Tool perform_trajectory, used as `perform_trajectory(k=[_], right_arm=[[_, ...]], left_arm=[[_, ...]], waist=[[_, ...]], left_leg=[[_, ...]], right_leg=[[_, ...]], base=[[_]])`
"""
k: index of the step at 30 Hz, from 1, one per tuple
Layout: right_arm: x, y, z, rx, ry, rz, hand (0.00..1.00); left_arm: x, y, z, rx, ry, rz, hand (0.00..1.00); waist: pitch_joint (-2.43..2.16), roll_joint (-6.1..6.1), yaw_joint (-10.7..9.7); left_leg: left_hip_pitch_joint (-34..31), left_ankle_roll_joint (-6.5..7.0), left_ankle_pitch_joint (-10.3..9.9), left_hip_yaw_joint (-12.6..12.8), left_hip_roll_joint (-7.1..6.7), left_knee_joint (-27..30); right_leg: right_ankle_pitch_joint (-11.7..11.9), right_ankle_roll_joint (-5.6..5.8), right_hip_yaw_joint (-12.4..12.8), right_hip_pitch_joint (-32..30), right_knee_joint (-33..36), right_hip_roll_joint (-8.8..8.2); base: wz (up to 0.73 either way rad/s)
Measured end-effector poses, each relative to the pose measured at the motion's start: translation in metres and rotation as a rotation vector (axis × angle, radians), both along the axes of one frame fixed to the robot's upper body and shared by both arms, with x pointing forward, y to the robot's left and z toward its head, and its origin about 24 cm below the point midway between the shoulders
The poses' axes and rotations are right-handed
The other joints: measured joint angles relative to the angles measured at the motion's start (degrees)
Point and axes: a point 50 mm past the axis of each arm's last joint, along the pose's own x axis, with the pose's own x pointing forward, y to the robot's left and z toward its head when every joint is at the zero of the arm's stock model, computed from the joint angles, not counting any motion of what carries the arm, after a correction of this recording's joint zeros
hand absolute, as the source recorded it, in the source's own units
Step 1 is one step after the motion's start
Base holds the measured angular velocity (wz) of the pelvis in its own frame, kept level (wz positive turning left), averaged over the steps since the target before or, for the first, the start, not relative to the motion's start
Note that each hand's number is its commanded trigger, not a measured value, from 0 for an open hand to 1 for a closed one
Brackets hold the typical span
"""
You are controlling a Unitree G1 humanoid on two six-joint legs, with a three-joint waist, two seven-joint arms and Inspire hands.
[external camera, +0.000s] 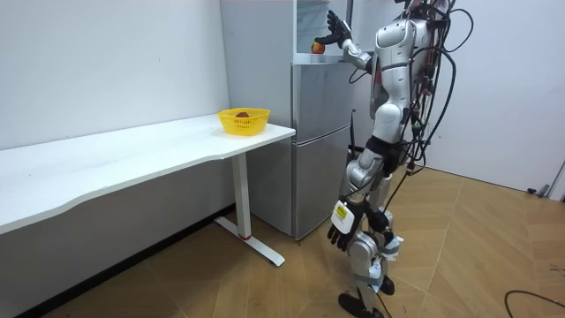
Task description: Retrieve from the upper fridge
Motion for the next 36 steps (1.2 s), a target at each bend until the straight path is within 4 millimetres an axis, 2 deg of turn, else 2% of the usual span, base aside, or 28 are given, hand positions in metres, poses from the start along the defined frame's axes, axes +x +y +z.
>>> perform_trajectory(k=[5, 7, 14, 18, 24, 36], right_arm=[[0.010, -0.001, -0.002, 0.014, 0.035, -0.003, 0.00], [0.016, -0.005, -0.001, 0.048, 0.048, -0.002, 0.00], [0.022, -0.023, -0.007, 0.032, 0.153, -0.031, 0.00], [0.024, -0.033, -0.009, 0.027, 0.203, -0.067, 0.00], [0.026, -0.034, -0.018, 0.016, 0.258, -0.078, 0.00], [0.024, -0.045, -0.024, 0.022, 0.290, -0.119, 0.00]], left_arm=[[-0.004, 0.000, 0.000, 0.006, 0.015, 0.005, 0.00], [-0.004, 0.001, 0.000, 0.012, 0.018, 0.008, 0.00], [-0.008, 0.005, 0.001, 0.022, 0.037, 0.031, 0.00], [-0.010, 0.006, 0.001, 0.017, 0.051, 0.034, 0.00], [-0.013, 0.008, 0.001, 0.028, 0.069, 0.040, 0.00], [-0.010, 0.009, 0.003, 0.049, 0.050, 0.040, 0.00]], waist=[[-0.02, -0.02, -0.31], [0.10, -0.21, -0.46], [0.01, -0.98, 0.20], [0.19, -1.58, 0.93], [0.04, -2.27, 0.97], [0.10, -1.68, 1.04]], left_leg=[[-1.02, 0.00, 0.00, -0.14, -0.04, 0.33], [-1.44, 0.00, 0.01, -0.43, -0.10, 0.48], [-1.91, -0.02, 0.04, -1.70, -0.11, 0.52], [-1.91, -0.06, 0.06, -2.02, -0.10, 0.48], [-1.86, -0.09, 0.09, -2.01, -0.12, 0.49], [-2.72, -0.11, 0.11, -1.92, -0.16, 1.33]], right_leg=[[0.00, 0.00, -0.31, -0.57, 0.49, -0.06], [0.00, 0.00, -0.56, -0.86, 0.59, -0.12], [-0.02, 0.03, -1.56, -0.95, 0.70, -0.16], [-0.02, 0.03, -1.74, -0.85, 0.68, -0.13], [-0.02, 0.03, -1.75, -0.62, 0.56, -0.13], [-0.02, 0.02, -1.83, -0.81, 0.60, -0.24]], base=[[0.02], [0.06], [0.07], [0.03], [0.00], [0.00]])
